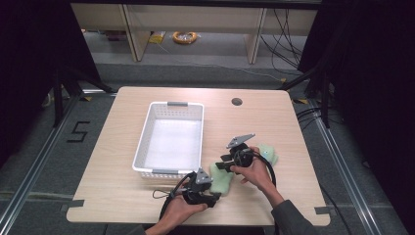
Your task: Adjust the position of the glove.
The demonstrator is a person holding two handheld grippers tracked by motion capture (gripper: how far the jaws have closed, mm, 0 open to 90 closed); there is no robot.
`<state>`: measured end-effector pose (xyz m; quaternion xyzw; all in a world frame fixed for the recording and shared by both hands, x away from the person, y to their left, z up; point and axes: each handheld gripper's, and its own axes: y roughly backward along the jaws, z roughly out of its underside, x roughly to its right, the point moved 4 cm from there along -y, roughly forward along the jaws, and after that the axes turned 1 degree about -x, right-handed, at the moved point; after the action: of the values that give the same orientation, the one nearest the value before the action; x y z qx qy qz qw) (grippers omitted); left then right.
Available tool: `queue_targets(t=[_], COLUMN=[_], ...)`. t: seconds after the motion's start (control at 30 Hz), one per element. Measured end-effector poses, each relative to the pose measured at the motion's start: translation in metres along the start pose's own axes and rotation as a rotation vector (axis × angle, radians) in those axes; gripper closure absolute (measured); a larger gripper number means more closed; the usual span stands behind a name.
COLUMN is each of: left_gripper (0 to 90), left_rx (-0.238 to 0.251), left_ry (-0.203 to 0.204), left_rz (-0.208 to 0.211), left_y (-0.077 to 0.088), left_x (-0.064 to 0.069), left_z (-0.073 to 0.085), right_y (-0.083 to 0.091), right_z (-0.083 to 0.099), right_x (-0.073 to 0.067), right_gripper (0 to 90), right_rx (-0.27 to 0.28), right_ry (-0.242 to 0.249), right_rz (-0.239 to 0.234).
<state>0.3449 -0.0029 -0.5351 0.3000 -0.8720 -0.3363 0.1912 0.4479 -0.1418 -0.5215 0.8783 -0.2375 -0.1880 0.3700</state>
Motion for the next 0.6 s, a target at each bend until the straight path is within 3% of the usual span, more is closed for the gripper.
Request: queue_targets(t=[0.07, 0.1, 0.17, 0.2, 0.3, 0.37, 0.43, 0.47, 0.5, 0.6], left_gripper=[56.0, 58.3, 62.9, 66.0, 74.7, 79.2, 82.0, 83.3, 84.9, 89.5], left_rx=[-0.013, -0.012, -0.011, -0.012, -0.014, -0.009, -0.005, -0.001, 0.001, 0.013], left_ry=[-0.007, 0.013, -0.03, -0.035, -0.075, -0.075, -0.075, -0.052, -0.077, -0.062], left_rz=[-0.01, -0.015, -0.028, -0.039, -0.051, -0.041, -0.047, -0.027, -0.044, -0.035], left_y=[-0.001, -0.003, -0.002, -0.002, -0.001, 0.0, 0.0, 0.001, 0.002, 0.007], left_x=[-0.001, -0.001, -0.001, -0.001, -0.002, -0.002, -0.003, -0.002, -0.004, -0.004], left_z=[0.001, 0.002, 0.002, 0.002, 0.001, 0.0, 0.0, 0.0, -0.001, -0.002], right_y=[0.0, 0.0, -0.001, -0.001, 0.001, 0.002, 0.004, 0.004, 0.005, 0.01], right_z=[0.002, 0.002, 0.005, 0.006, 0.007, 0.007, 0.007, 0.007, 0.008, 0.008], right_x=[0.001, 0.0, 0.0, -0.002, -0.002, -0.002, -0.002, -0.002, -0.003, -0.005], right_gripper=[63.6, 65.2, 68.4, 71.0, 78.3, 81.9, 83.2, 83.8, 84.1, 84.6], right_rx=[-0.015, -0.017, -0.021, -0.03, -0.018, -0.011, -0.014, -0.013, -0.003, 0.0], right_ry=[0.006, -0.008, -0.009, -0.039, -0.057, -0.059, -0.051, -0.05, -0.057, -0.067], right_rz=[-0.014, -0.015, -0.02, -0.023, -0.034, -0.056, -0.046, -0.05, -0.049, -0.045])
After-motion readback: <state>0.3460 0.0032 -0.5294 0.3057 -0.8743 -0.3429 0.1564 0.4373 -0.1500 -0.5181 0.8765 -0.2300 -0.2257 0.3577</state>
